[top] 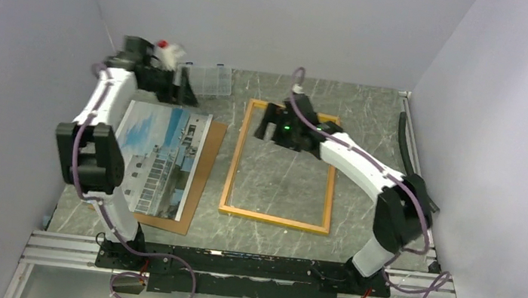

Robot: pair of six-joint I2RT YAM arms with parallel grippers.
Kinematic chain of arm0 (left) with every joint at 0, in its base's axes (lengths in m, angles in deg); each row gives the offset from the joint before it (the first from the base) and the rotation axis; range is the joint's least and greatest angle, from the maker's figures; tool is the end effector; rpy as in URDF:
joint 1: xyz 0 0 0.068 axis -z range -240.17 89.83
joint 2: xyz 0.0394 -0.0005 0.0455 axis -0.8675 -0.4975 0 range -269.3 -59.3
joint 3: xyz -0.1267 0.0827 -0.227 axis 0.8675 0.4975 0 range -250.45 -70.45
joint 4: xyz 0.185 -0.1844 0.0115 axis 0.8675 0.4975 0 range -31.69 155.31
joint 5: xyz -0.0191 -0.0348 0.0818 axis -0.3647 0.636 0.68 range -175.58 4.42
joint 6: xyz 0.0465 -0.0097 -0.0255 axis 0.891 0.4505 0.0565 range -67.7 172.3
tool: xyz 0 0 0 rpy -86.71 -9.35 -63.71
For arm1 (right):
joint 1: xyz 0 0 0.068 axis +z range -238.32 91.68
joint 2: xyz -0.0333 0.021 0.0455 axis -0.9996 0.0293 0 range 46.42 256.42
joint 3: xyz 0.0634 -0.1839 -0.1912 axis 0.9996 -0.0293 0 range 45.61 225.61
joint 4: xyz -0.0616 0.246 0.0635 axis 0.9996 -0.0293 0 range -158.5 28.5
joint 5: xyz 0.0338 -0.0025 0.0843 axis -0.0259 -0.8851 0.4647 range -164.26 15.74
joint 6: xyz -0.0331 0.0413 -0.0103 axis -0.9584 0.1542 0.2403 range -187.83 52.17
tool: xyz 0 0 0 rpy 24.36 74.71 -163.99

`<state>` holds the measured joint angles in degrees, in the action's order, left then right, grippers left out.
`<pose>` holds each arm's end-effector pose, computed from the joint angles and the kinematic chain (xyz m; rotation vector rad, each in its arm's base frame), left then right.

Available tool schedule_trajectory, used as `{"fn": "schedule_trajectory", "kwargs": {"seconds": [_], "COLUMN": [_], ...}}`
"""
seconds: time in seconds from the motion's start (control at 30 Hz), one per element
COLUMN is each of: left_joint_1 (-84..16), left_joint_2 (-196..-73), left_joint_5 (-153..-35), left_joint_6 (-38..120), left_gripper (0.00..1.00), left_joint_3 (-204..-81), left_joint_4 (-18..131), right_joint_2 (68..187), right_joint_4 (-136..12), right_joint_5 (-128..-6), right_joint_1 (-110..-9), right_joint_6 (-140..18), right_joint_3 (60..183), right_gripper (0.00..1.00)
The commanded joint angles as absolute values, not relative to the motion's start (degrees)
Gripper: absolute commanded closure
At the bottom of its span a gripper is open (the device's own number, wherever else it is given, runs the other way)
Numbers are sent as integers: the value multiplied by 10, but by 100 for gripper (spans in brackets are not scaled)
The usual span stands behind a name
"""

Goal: Put the photo into the frame

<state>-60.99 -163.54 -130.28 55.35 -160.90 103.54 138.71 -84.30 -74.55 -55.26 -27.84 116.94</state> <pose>0.3887 -0.0195 0.2841 0.3221 2.4093 -0.9700 0.3017 0.1963 0.2699 0.1490 2.4163 0.6103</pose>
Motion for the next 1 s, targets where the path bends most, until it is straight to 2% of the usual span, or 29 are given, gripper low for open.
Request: {"fn": "schedule_trajectory", "kwargs": {"seconds": [0.0,0.17,0.3,0.5,0.73,0.97], "left_joint_1": [-756,-923,-992,-1007,-1006,-1006], "left_joint_2": [-1581,-1586,-1582,-1576,-1593,-1632], "left_joint_5": [-1248,-1167,-1119,-1059,-976,-996], "left_joint_6": [663,764,808,814,806,798], "left_gripper": [21,23,27,39,50,56], "left_joint_3": [-1667,-1649,-1567,-1456,-1383,-1373], "left_joint_4": [1181,1224,1170,1057,938,933], "right_joint_2": [1489,1618,1684,1724,1741,1768], "right_joint_4": [-819,-839,-850,-831,-827,-822], "right_joint_5": [-747,-708,-681,-639,-628,-618], "right_joint_1": [-457,-383,-356,-354,-354,-356], "right_joint_6": [-232,-218,-216,-203,-192,-190], "right_joint_3": [1267,1409,1474,1498,1500,1524], "right_gripper": [0,1,1,3,5,5]}}
